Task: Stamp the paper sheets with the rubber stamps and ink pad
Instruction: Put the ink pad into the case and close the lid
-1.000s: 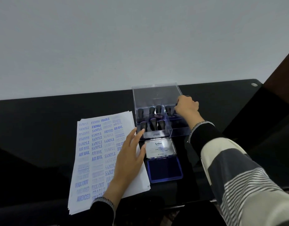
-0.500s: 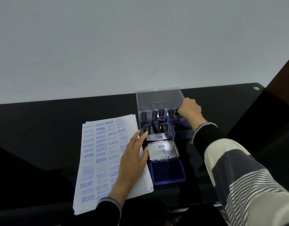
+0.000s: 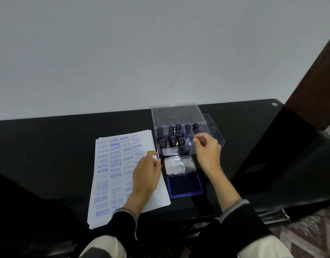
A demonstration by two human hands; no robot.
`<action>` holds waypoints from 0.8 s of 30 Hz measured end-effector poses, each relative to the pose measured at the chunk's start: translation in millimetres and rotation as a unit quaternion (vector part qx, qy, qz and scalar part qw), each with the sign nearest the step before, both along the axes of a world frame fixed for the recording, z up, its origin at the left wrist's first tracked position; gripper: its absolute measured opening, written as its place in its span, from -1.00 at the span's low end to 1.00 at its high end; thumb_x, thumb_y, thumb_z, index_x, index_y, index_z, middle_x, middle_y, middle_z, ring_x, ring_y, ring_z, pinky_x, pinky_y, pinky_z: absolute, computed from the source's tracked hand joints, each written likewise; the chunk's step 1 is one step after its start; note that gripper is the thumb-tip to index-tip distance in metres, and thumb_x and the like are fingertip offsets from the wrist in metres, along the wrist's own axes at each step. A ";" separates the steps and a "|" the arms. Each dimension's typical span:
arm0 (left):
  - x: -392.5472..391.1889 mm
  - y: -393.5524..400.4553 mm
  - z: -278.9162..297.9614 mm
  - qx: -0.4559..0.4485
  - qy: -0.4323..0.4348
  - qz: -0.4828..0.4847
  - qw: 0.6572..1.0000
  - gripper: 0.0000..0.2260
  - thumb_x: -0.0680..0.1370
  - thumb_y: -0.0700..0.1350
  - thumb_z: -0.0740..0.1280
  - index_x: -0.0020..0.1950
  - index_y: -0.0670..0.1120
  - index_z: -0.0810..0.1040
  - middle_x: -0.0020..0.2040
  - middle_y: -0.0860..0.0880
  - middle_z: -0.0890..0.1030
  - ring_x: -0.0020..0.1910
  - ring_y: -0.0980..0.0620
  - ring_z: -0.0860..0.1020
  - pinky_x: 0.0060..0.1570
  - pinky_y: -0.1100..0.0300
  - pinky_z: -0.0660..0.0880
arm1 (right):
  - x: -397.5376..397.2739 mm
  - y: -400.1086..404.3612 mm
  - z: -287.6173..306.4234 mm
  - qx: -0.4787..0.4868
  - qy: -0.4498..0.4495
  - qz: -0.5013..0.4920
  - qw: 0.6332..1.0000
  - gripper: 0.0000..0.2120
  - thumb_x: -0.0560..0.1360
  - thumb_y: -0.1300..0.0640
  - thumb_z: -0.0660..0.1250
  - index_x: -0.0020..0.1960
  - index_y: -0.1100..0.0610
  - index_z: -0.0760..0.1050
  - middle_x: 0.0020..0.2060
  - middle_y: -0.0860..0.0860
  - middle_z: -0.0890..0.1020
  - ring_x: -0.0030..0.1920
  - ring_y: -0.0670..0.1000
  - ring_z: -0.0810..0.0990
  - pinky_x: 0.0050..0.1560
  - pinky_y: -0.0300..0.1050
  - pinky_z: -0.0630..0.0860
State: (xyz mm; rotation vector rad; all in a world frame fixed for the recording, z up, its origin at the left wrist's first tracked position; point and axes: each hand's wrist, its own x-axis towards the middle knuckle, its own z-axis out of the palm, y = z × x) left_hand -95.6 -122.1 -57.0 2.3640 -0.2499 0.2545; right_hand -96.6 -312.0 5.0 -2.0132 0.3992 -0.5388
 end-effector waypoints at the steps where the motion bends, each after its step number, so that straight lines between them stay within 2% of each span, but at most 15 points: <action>1: 0.2 1.4 4.2 0.018 0.016 -0.004 1.000 -0.86 0.64 -0.05 0.20 0.18 0.00 0.44 -0.19 0.08 0.56 -0.10 0.05 0.49 0.02 -0.01 0.52 | -10.7 2.7 -5.2 0.004 0.011 0.000 1.000 -0.89 0.54 0.26 0.31 -0.01 0.16 0.61 -0.17 -0.04 0.63 -0.14 -0.13 0.56 -0.17 -0.49 0.39; 3: -1.1 7.1 11.0 0.031 0.027 -0.019 0.999 -0.90 0.64 -0.06 0.19 0.12 0.01 0.45 -0.14 0.10 0.57 -0.05 0.06 0.48 0.18 0.01 0.47 | -29.4 5.9 -15.8 0.006 0.038 -0.012 0.999 -0.87 0.55 0.27 0.28 0.00 0.17 0.60 -0.17 -0.04 0.61 -0.14 -0.10 0.56 -0.12 -0.38 0.43; 5: -7.8 15.6 14.8 0.017 0.032 -0.051 0.998 -0.91 0.63 -0.06 0.21 0.07 0.01 0.50 -0.05 0.16 0.55 0.00 0.14 0.47 0.27 0.08 0.40 | -41.2 7.5 -26.1 -0.003 0.078 -0.022 0.997 -0.84 0.57 0.26 0.25 0.08 0.21 0.59 -0.10 0.01 0.62 -0.09 -0.07 0.53 -0.06 -0.30 0.37; 7: -17.8 24.4 13.3 0.012 0.060 -0.109 0.992 -0.87 0.61 0.02 0.25 0.07 0.03 0.54 0.02 0.19 0.53 0.08 0.16 0.47 0.27 0.14 0.38 | -46.6 9.0 -34.4 -0.012 0.116 -0.019 0.993 -0.79 0.59 0.25 0.22 0.16 0.24 0.55 0.02 0.09 0.63 -0.02 -0.02 0.52 -0.01 -0.28 0.33; 9: -29.0 30.9 7.4 0.028 0.093 -0.164 0.982 -0.69 0.54 0.20 0.30 0.18 0.06 0.55 0.15 0.21 0.51 0.21 0.21 0.42 0.27 0.16 0.38 | -47.5 11.3 -40.2 -0.018 0.143 -0.014 0.989 -0.76 0.60 0.25 0.20 0.21 0.27 0.51 0.09 0.14 0.61 0.10 0.07 0.54 0.02 -0.26 0.32; 10: -34.2 32.6 4.1 0.040 0.107 -0.183 0.976 -0.57 0.49 0.28 0.33 0.26 0.08 0.53 0.24 0.23 0.47 0.29 0.24 0.36 0.34 0.17 0.32 | -47.2 12.2 -41.9 -0.021 0.151 -0.012 0.988 -0.75 0.60 0.24 0.20 0.23 0.28 0.49 0.12 0.16 0.60 0.14 0.10 0.53 0.03 -0.24 0.32; 12: -42.1 33.0 -1.3 0.070 0.118 -0.201 0.970 -0.34 0.39 0.37 0.37 0.41 0.08 0.43 0.39 0.25 0.34 0.43 0.26 0.19 0.49 0.18 0.08 | -45.1 13.4 -43.8 -0.018 0.165 -0.004 0.986 -0.71 0.60 0.23 0.19 0.29 0.28 0.45 0.17 0.17 0.57 0.20 0.13 0.51 0.06 -0.23 0.32; 13: -44.2 32.4 -3.4 0.082 0.113 -0.201 0.969 -0.28 0.37 0.38 0.38 0.45 0.09 0.38 0.44 0.24 0.30 0.47 0.25 0.13 0.52 0.19 -0.03 | -43.3 13.1 -44.6 -0.009 0.172 0.000 0.985 -0.69 0.60 0.23 0.20 0.32 0.28 0.43 0.20 0.18 0.56 0.22 0.13 0.51 0.08 -0.22 0.33; 15: -46.5 30.5 -5.3 0.087 0.101 -0.192 0.972 -0.26 0.37 0.38 0.38 0.47 0.09 0.35 0.48 0.22 0.27 0.50 0.24 0.08 0.50 0.23 -0.14 | -40.2 10.5 -45.5 0.017 0.184 -0.002 0.983 -0.67 0.59 0.23 0.22 0.34 0.28 0.41 0.21 0.18 0.55 0.23 0.13 0.50 0.11 -0.20 0.35; 20: -47.1 30.3 -8.8 0.077 0.093 -0.173 0.978 -0.31 0.38 0.38 0.37 0.43 0.11 0.40 0.48 0.20 0.31 0.51 0.22 0.10 0.51 0.22 -0.13 | -35.6 -4.7 -49.0 0.113 0.186 0.004 0.976 -0.72 0.54 0.26 0.33 0.25 0.26 0.52 0.07 0.13 0.62 0.14 0.10 0.56 0.18 -0.05 0.49; 22: -47.4 30.4 -9.5 0.076 0.090 -0.172 0.978 -0.33 0.40 0.37 0.37 0.43 0.10 0.41 0.48 0.20 0.31 0.51 0.22 0.10 0.51 0.22 -0.13 | -39.3 -9.8 -48.6 0.108 0.169 0.017 0.980 -0.79 0.52 0.27 0.35 0.15 0.21 0.58 -0.04 0.06 0.65 0.09 0.09 0.61 0.13 -0.02 0.53; 24: -46.9 29.4 -8.3 0.069 0.095 -0.171 0.978 -0.37 0.42 0.33 0.37 0.41 0.08 0.43 0.47 0.19 0.32 0.52 0.20 0.10 0.51 0.20 -0.13 | -48.1 -13.6 -46.2 0.079 0.136 0.029 0.987 -0.87 0.51 0.28 0.37 0.03 0.15 0.60 -0.12 0.01 0.67 -0.02 0.01 0.63 0.02 -0.09 0.55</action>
